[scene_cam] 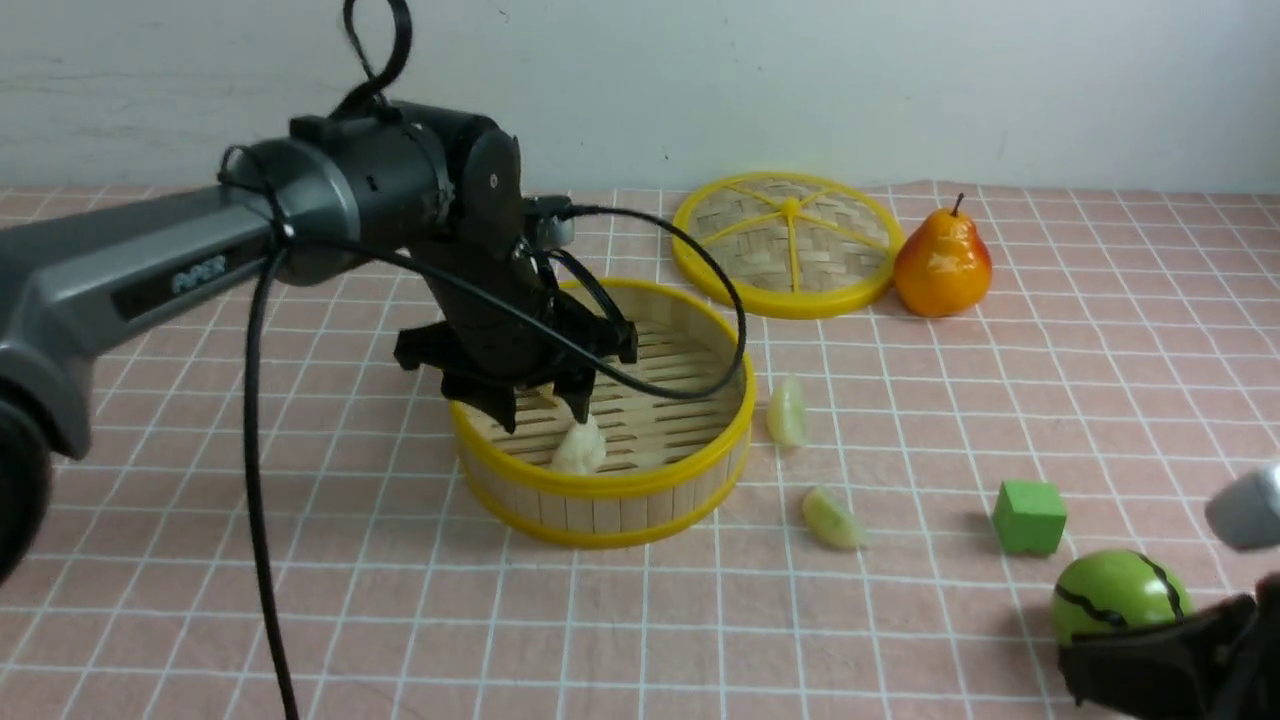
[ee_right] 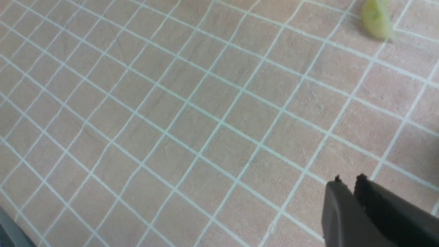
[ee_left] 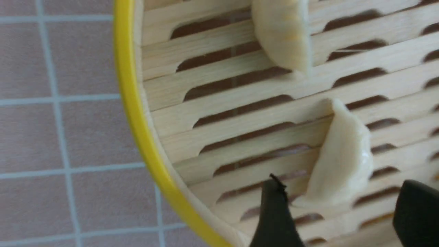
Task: Put the dumplings into the steamer on the table with the pink tablecloth.
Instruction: 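Place the dumpling into the bamboo steamer basket with the left gripper, then reach for and grasp a dumpling lying on the table beside the steamer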
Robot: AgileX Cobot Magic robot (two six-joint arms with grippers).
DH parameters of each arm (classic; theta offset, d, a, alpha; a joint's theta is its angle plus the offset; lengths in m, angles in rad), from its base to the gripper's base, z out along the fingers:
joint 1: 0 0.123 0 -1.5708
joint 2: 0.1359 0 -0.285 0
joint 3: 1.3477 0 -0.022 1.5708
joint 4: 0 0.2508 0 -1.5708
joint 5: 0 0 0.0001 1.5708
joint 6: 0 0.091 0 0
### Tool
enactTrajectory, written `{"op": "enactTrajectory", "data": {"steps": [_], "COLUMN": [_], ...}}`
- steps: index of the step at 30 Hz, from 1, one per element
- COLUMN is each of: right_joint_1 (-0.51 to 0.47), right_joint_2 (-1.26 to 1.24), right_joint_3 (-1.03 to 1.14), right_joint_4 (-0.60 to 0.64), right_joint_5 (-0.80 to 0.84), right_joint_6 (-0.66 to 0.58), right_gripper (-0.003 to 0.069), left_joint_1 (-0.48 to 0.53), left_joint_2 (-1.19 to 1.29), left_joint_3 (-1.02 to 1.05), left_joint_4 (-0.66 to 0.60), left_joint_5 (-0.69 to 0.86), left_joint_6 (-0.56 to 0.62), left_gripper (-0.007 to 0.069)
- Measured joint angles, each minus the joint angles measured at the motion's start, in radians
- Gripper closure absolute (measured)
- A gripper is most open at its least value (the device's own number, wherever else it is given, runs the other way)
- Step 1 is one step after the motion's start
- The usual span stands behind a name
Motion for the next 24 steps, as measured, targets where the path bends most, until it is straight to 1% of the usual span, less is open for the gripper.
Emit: {"op": "enactTrajectory", "data": {"steps": [2,3,4,5,7,9,10,11,13,14,15,16,18,19,21,22,23,24], "right_joint_1": [0.0,0.0,0.0,0.0,0.0,0.002,0.012,0.026,0.058,0.066,0.082,0.118,0.15,0.15,0.172,0.173,0.174,0.174], "right_joint_2": [0.09,0.127,0.175,0.194,0.322,0.382,0.453,0.513,0.602,0.621,0.658,0.738,0.808,0.816,0.903,0.909,0.944,0.968], "right_joint_3": [-0.108,-0.146,-0.193,-0.211,-0.328,-0.365,-0.416,-0.459,-0.523,-0.538,-0.568,-0.634,-0.701,-0.701,-0.776,-0.78,-0.808,-0.827], "right_joint_4": [-0.015,-0.017,-0.018,-0.018,-0.014,-0.015,-0.024,-0.039,-0.077,-0.087,-0.112,-0.183,-0.261,-0.269,-0.384,-0.384,-0.436,-0.462], "right_joint_5": [0.007,0.007,0.003,0.001,-0.015,-0.021,-0.039,-0.054,-0.066,-0.067,-0.068,-0.069,-0.069,-0.069,-0.071,-0.071,-0.088,-0.11], "right_joint_6": [0.033,0.038,0.045,0.045,0.047,0.047,0.047,0.048,0.064,0.068,0.085,0.125,0.172,0.178,0.264,0.264,0.315,0.35], "right_gripper": [0.0596,0.0594,0.0594,0.0594,0.0592,0.0592,0.0591,0.0589,0.058,0.0575,0.0564,0.0523,0.0454,0.0454,0.0338,0.033,0.0281,0.0253], "left_joint_1": [0.0,0.0,0.0,0.0,0.0,0.0,0.0,0.0,0.0,0.0,0.0,0.0,0.0,0.0,0.001,0.001,0.001,0.001], "left_joint_2": [-0.123,-0.16,-0.249,-0.249,-0.443,-0.511,-0.605,-0.684,-0.8,-0.826,-0.876,-0.987,-1.112,-1.112,-1.279,-1.29,-1.36,-1.392], "left_joint_3": [0.0,0.0,0.0,0.0,0.033,0.067,0.135,0.208,0.337,0.367,0.429,0.57,0.717,0.717,0.898,0.909,0.983,1.022], "left_joint_4": [0.027,0.031,0.04,0.04,0.04,0.04,0.04,0.04,0.057,0.06,0.078,0.118,0.164,0.169,0.222,0.222,0.232,0.233], "left_joint_5": [0.022,0.032,0.061,0.068,0.158,0.184,0.193,0.186,0.151,0.146,0.117,0.07,0.045,0.043,0.028,0.028,0.02,0.008], "left_joint_6": [0.026,0.035,0.061,0.061,0.095,0.098,0.102,0.104,0.105,0.105,0.105,0.097,0.066,0.061,-0.024,-0.031,-0.069,-0.085], "left_gripper": [0.0166,0.0172,0.0191,0.0195,0.027,0.0309,0.0354,0.0391,0.044,0.0445,0.0468,0.0501,0.0526,0.0529,0.0557,0.0559,0.0576,0.0589]}}
